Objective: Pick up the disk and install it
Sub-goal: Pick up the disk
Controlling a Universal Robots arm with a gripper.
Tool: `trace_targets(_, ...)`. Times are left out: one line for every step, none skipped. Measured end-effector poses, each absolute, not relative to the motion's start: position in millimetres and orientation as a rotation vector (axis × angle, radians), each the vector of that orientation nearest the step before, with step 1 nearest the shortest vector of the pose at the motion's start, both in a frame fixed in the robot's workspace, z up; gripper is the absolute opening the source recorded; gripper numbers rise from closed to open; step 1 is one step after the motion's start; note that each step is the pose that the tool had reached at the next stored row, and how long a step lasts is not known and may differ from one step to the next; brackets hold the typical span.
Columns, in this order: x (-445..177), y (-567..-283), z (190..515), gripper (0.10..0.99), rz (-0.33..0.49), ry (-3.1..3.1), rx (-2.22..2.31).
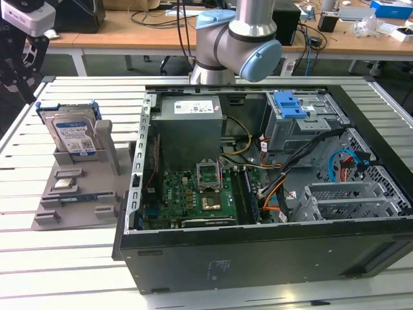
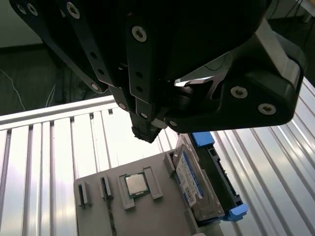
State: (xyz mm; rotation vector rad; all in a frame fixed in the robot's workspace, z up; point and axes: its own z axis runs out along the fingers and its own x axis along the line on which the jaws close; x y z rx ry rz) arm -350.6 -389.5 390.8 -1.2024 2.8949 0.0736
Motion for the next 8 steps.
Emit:
trace_targets(-350.6,-389.5,390.8,0.106,0.074,2.89,-1.215)
trace_targets(-350.6,-389.5,390.7,0.106,0.074,2.884,-1.229)
trace_targets(-350.6,-389.5,390.7,0.106,0.074,2.879,-1.242)
trace_targets(-350.6,-389.5,390.7,0.106,0.074,2.873,-1.257)
trace_targets(-350.6,-389.5,390.7,0.106,0.074,2.867,-1.269)
trace_targets(-350.6,-389.5,390.7,0.106,0.074,2.862,-1.282)
trace_targets(-350.6,-389.5,390.7,0.106,0.074,2.857,-1.294)
trace_targets(-350.6,-389.5,390.8,0.106,0.074,2.851,-1.308)
